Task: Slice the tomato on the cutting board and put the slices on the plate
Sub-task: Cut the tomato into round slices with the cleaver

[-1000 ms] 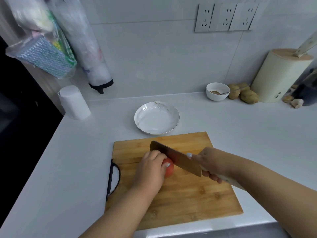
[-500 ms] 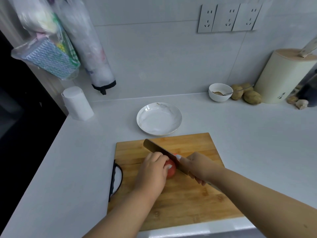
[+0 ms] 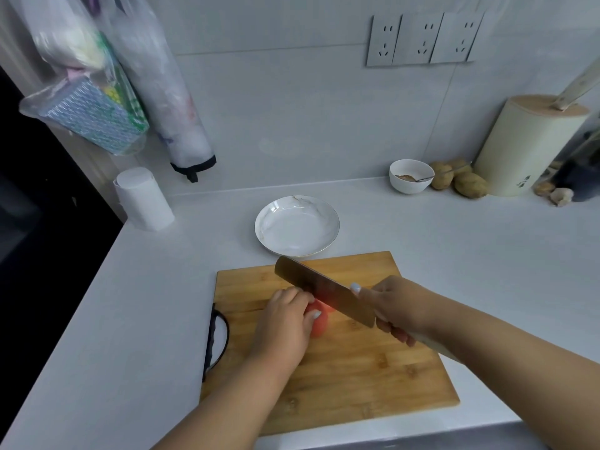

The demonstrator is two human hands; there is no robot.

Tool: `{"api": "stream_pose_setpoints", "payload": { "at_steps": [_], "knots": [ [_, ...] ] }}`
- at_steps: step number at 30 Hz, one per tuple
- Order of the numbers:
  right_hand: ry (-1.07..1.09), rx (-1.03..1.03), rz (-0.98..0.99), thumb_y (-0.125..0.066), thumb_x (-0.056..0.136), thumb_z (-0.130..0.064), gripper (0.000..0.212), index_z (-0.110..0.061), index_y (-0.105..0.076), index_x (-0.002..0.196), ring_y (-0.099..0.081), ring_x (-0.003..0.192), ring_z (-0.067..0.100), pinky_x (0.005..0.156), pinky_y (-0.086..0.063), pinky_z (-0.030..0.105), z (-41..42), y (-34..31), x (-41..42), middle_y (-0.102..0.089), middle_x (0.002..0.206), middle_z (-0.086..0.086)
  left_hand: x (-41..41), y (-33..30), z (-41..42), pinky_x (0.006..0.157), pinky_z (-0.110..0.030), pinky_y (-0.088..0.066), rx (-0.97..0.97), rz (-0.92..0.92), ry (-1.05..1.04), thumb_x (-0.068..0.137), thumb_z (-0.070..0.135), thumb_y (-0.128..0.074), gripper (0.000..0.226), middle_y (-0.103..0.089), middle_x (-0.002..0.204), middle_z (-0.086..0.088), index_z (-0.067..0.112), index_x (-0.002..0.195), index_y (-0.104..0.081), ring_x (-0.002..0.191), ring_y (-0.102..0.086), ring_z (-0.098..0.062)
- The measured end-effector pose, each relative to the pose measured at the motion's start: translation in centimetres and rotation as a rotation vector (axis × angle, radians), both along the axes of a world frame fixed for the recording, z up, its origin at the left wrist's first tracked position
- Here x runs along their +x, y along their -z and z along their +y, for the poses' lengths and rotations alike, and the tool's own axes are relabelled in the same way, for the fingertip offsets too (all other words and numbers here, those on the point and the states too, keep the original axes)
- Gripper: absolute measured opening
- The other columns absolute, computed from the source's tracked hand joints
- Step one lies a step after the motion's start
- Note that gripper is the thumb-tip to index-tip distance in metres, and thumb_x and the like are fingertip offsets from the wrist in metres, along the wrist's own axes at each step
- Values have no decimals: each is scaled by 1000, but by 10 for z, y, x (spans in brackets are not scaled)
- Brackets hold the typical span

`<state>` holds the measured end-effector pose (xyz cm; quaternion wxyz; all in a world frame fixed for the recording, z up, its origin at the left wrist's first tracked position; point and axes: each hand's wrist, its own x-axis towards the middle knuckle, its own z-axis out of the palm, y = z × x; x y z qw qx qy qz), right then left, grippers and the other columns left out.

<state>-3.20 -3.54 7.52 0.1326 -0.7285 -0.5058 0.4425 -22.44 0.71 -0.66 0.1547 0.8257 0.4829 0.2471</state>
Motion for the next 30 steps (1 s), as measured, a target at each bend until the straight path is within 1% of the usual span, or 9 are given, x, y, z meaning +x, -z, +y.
{"api": "stream_pose_setpoints", "payload": {
  "at_steps": [4,12,14,16,17,20,23,26,30],
  "knots": [
    [-35,-31,-39,-38,85,-68,63,-11,-54,65,-47,45,25,46,-43,25,-5,-2,5,-55,59,13,0,-2,0,89,-20,-38,-9,-7,-5,92,30,-55,23,-57,112,8,21,112,-60,106,-44,-9],
    [-26,-45,-34,-38,88,-65,59,-12,-50,65,-43,38,20,46,-42,23,-11,-4,8,-54,57,10,0,0,-2,90,-20,-38,-1,-14,-9,93,30,-53,22,-56,113,9,22,112,-60,108,-43,-8],
    [-16,-46,-27,-39,88,-65,59,-13,-48,62,-43,38,20,47,-41,25,-9,-2,8,-54,57,11,1,-1,-2,89,-22,-40,1,-10,-13,92,29,-54,21,-56,111,9,21,110,-61,106,-44,-10],
    [-4,-40,-22,-39,86,-67,61,-13,-48,59,-44,42,24,47,-40,26,-4,1,6,-54,59,14,2,1,0,85,-28,-44,23,-20,-2,89,25,-60,17,-60,104,6,18,104,-64,100,-49,-15],
    [4,-35,-23,-39,84,-68,61,-13,-49,59,-44,44,25,48,-39,27,0,3,3,-54,59,15,2,2,1,84,-29,-44,27,-23,2,88,23,-62,16,-60,101,5,17,101,-65,98,-49,-17],
    [10,-24,-34,-39,82,-69,62,-13,-50,58,-47,49,26,51,-40,29,12,7,-8,-56,60,15,2,1,1,83,-24,-41,28,-18,2,89,25,-60,16,-60,103,6,18,103,-64,99,-47,-14],
    [-4,-24,-14,-39,83,-68,62,-13,-49,56,-48,51,27,51,-40,29,23,9,-19,-56,61,16,2,1,1,84,-24,-41,28,-19,5,89,26,-59,18,-60,105,6,19,105,-64,101,-47,-12],
    [-11,-32,-23,-38,84,-68,63,-12,-49,56,-49,51,26,50,-41,28,27,11,-22,-57,61,15,2,0,1,85,-25,-42,20,-17,6,90,27,-58,19,-59,106,7,20,106,-63,101,-47,-12],
    [-11,-58,-72,-37,86,-67,64,-11,-54,62,-47,47,24,53,-43,28,15,11,-10,-57,60,14,1,-1,0,85,-20,-38,19,-35,5,91,27,-57,20,-57,107,8,19,108,-63,103,-45,-10]
  ]
}}
